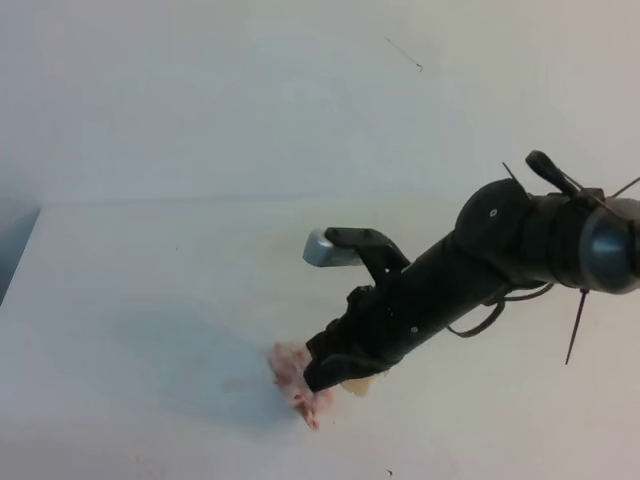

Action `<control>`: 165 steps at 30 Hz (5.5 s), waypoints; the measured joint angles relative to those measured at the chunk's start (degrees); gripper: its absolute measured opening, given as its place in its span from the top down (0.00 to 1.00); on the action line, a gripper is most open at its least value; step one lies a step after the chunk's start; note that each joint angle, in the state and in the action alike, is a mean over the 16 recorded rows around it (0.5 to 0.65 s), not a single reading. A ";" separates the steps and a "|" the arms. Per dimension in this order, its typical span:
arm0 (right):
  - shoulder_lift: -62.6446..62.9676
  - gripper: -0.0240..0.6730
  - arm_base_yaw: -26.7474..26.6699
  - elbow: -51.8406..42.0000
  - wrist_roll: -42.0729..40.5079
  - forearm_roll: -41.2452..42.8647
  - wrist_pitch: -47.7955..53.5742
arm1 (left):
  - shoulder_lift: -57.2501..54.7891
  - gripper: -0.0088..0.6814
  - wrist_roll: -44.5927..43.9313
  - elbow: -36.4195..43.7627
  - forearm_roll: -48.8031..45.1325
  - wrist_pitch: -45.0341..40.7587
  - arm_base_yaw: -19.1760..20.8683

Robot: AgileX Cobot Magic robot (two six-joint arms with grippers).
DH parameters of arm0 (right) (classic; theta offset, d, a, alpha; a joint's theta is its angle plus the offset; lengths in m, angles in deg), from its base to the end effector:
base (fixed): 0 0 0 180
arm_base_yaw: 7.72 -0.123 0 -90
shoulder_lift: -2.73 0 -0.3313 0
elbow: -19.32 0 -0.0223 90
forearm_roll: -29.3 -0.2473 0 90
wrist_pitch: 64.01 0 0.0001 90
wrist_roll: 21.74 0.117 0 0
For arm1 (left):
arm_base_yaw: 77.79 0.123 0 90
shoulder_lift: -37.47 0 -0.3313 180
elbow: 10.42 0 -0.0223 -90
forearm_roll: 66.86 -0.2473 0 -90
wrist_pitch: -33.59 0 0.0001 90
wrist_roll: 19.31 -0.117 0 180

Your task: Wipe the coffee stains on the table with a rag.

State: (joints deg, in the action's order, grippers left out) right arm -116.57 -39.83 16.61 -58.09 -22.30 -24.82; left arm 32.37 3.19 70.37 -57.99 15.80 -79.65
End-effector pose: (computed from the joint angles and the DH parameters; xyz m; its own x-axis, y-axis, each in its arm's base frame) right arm 0.3386 0.2809 0.2127 -0.8125 -0.3670 -0.4529 -0.5710 0.6573 0.4918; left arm 0.0285 -0.0065 0.1651 -0.2400 -0.5062 -0.8283 -0.0528 0.8588 -0.5096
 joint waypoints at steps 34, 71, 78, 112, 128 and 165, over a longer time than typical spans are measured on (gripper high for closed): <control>5.67 0.94 10.61 0.00 4.23 8.80 1.63 | 0.00 0.99 0.00 0.00 0.00 0.00 0.00; -4.94 0.94 19.36 -1.17 3.82 13.96 -3.05 | 0.00 0.99 0.00 0.00 0.00 0.00 0.00; 1.77 0.94 24.20 -5.66 3.83 18.69 -3.02 | 0.00 0.99 0.00 0.00 0.00 0.00 0.00; 20.50 0.69 27.41 -11.97 -22.52 -2.84 1.66 | 0.00 0.99 0.00 0.00 0.00 0.00 0.00; 56.58 0.96 27.44 -14.99 -7.66 14.20 5.24 | 0.00 0.99 0.00 0.00 0.00 0.00 0.00; 88.55 0.97 27.51 -16.68 18.72 45.09 11.15 | -0.10 0.99 0.00 -0.16 0.00 -0.06 0.00</control>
State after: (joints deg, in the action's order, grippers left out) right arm -28.02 -12.32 -0.07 -39.37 22.79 -13.67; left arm 32.27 3.19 70.22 -57.99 15.75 -79.65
